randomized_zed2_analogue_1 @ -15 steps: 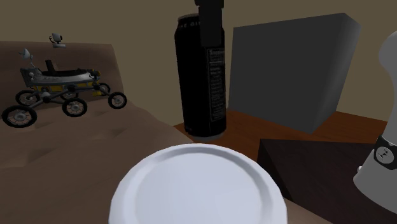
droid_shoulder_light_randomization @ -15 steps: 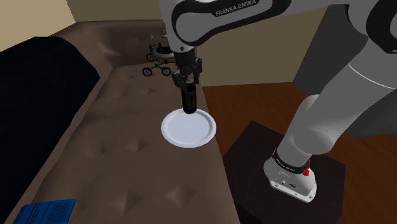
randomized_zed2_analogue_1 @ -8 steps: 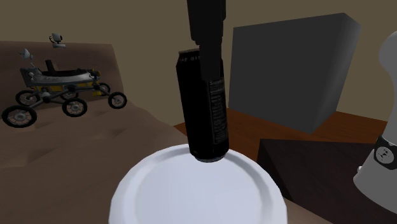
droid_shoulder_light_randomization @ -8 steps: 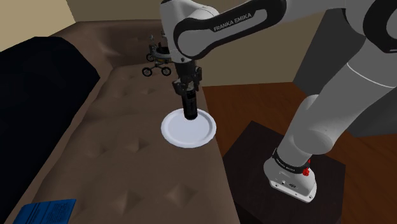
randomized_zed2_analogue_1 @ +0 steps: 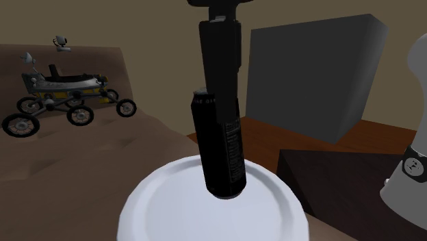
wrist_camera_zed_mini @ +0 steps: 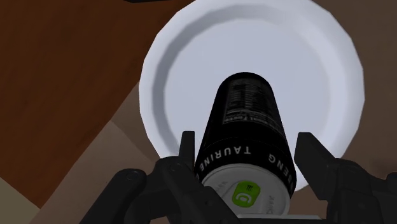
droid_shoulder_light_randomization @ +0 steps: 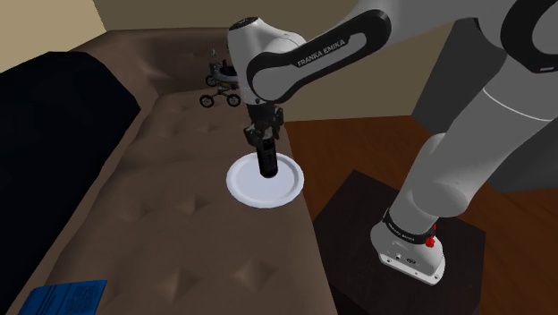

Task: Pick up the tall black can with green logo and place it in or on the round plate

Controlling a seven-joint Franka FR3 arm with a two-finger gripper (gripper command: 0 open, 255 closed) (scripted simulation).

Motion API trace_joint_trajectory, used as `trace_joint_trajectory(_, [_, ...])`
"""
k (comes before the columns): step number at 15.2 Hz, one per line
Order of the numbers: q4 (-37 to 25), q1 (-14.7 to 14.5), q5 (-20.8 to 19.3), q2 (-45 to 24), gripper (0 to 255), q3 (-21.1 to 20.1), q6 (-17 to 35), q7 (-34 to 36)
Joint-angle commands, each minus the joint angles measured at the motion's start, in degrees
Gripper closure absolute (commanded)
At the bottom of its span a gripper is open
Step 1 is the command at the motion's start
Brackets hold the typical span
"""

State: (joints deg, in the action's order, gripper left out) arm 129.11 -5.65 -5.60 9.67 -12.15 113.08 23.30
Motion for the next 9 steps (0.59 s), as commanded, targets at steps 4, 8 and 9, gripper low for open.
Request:
trace_joint_trajectory(4, [2.23, 0.11, -0.55, -1.6, 255, -0.05, 3.83, 0.6])
trace_joint_trajectory(8, [2.21, 0.11, -0.55, -1.62, 255, -0.05, 3.83, 0.61])
trace_joint_trajectory(9, [2.21, 0.11, -0.55, -1.62, 255, -0.05, 3.83, 0.61])
